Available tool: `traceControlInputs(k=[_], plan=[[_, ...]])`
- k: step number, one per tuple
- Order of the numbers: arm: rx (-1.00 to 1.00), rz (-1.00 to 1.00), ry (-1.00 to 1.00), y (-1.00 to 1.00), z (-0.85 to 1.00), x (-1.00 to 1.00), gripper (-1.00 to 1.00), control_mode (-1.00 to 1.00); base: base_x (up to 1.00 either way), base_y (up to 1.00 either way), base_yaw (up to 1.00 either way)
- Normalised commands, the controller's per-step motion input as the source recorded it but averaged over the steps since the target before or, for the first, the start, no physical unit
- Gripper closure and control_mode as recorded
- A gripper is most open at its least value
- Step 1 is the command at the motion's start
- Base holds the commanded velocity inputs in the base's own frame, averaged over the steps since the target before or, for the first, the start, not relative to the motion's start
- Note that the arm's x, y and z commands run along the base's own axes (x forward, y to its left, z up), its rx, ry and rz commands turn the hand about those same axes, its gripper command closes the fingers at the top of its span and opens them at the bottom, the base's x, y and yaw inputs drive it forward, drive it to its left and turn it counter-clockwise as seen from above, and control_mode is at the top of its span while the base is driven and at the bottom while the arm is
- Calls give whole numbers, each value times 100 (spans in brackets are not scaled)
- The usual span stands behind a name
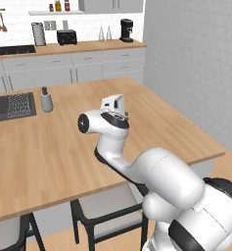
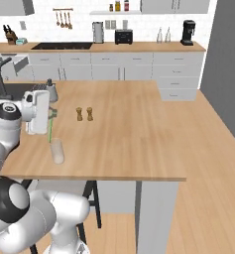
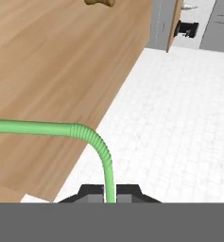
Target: Take a straw from the drawer in front and place it inside the glass cup on the dining counter.
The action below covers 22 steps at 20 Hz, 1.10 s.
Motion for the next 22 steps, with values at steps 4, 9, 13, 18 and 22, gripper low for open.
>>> traceControlInputs(k=[4, 9, 13, 18, 22], plan=[[-8, 0, -12, 0, -1, 28, 100, -100, 0, 0, 0], [-5, 0, -9, 0, -12, 10, 100, -100, 0, 0, 0], [-1, 0, -5, 0, -16, 0, 100, -100, 0, 0, 0], [0, 0, -3, 0, -9, 0, 100, -100, 0, 0, 0], [0, 0, -1, 8, -11, 0, 100, -100, 0, 0, 0]])
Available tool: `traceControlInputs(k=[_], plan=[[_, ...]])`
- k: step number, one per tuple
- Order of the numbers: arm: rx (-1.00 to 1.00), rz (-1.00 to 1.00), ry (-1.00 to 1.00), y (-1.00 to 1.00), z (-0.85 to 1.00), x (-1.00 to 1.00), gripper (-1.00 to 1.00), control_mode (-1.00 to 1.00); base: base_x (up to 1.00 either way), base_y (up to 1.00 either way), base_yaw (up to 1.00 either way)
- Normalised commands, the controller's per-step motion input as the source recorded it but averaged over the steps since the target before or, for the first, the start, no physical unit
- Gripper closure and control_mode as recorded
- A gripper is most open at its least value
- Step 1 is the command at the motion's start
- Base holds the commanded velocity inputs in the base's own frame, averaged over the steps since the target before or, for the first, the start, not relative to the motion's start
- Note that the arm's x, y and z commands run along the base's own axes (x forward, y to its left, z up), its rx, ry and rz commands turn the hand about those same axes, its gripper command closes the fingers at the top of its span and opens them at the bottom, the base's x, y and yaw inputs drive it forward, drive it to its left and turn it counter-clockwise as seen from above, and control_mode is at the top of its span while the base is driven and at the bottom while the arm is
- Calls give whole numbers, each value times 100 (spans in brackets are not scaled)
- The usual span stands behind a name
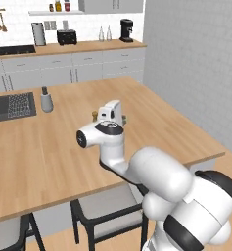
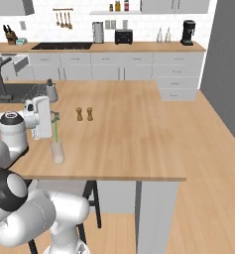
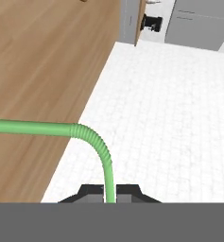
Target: Take a straw from the drawer in front and place it inside the glass cup on the dining counter.
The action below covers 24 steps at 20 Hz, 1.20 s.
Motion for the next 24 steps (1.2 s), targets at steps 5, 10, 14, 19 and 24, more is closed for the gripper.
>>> traceControlInputs(k=[5, 10, 14, 19, 24], plan=[[0, 0, 0, 17, -16, 0, 100, -100, 0, 0, 0], [0, 0, 0, 7, -16, 11, 100, -100, 0, 0, 0], [0, 0, 0, 0, -13, 20, 100, -100, 0, 0, 0], [0, 0, 0, 1, -16, 14, 100, -100, 0, 0, 0], [0, 0, -1, 5, -11, 27, 100, -100, 0, 0, 0]])
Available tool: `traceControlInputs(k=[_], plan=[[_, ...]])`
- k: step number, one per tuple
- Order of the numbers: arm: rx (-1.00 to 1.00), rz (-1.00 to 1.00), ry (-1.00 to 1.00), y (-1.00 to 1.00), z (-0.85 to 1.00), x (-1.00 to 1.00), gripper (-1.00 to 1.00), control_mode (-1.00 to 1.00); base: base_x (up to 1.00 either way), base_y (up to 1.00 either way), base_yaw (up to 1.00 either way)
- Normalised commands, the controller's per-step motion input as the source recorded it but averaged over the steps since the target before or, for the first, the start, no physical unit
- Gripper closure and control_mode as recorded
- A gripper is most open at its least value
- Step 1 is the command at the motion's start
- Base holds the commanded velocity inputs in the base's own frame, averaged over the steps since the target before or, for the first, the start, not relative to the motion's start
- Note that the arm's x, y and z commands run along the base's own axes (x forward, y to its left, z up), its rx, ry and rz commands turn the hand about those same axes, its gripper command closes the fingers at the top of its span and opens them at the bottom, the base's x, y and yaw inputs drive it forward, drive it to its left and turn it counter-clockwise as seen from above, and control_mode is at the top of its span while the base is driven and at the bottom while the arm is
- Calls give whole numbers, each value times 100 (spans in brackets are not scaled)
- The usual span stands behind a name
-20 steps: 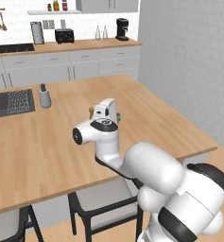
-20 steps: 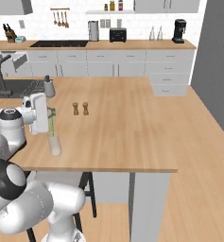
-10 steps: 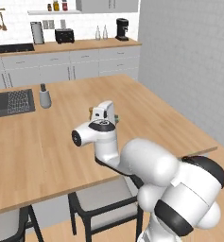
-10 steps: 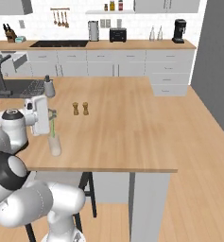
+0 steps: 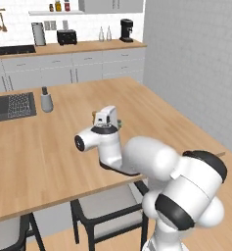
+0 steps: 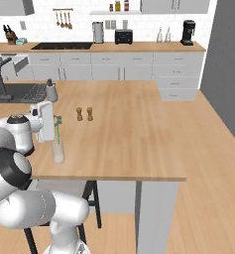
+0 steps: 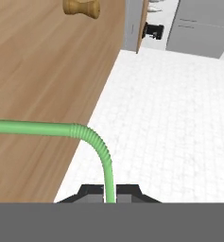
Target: Take a straw from the drawer in front and place it inside the glass cup on the dining counter.
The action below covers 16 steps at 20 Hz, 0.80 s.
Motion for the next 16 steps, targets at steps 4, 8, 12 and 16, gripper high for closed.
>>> traceControlInputs(k=[4, 8, 12, 16], plan=[[0, 0, 0, 9, -11, 30, 100, -100, 0, 0, 0], [0, 0, 0, 9, -15, 10, 100, -100, 0, 0, 0], [0, 0, 0, 0, -14, -57, 100, -100, 0, 0, 0], [0, -1, 0, 0, -14, -42, 100, -100, 0, 0, 0]])
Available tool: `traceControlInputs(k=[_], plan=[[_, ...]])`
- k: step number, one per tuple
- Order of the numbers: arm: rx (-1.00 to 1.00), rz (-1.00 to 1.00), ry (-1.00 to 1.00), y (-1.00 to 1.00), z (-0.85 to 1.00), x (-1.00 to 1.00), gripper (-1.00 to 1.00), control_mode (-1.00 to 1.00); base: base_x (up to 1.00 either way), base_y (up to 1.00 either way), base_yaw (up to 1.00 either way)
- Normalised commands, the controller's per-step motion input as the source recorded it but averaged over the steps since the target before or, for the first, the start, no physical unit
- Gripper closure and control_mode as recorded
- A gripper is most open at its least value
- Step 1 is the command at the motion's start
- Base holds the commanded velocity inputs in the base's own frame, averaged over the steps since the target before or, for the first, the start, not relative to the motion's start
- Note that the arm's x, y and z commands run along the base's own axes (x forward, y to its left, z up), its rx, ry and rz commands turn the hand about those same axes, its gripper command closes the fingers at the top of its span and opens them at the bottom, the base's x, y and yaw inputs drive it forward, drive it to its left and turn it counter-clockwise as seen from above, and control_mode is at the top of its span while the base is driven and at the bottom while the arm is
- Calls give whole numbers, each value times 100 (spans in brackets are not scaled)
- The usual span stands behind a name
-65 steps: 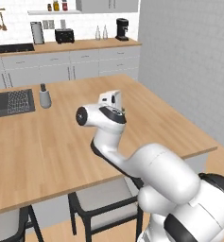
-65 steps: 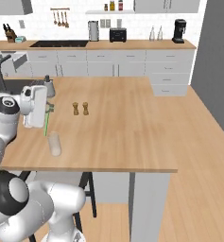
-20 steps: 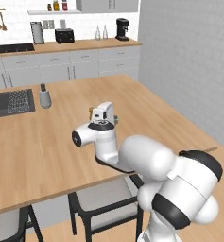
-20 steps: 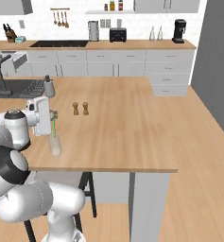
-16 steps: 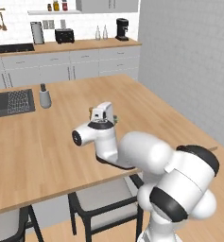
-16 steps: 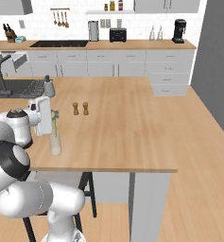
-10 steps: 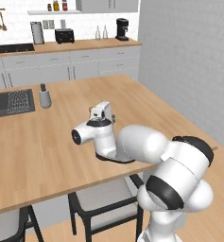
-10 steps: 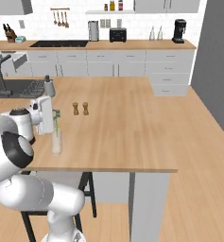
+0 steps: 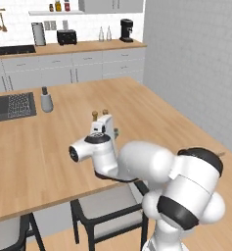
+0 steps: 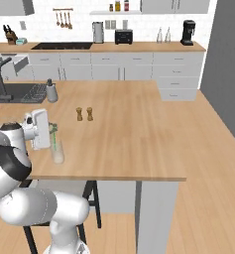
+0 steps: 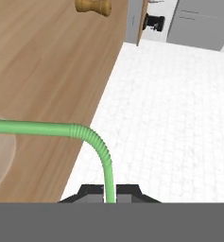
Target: Take a straw from the drawer in front and place it inside the glass cup on the dining counter.
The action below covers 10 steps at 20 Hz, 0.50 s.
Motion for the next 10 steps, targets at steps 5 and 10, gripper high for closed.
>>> traceControlInputs(k=[5, 10], plan=[[0, -2, 0, -1, -25, -6, 100, -100, 0, 0, 0], [0, -1, 0, 0, -22, 0, -100, -100, 0, 0, 0]])
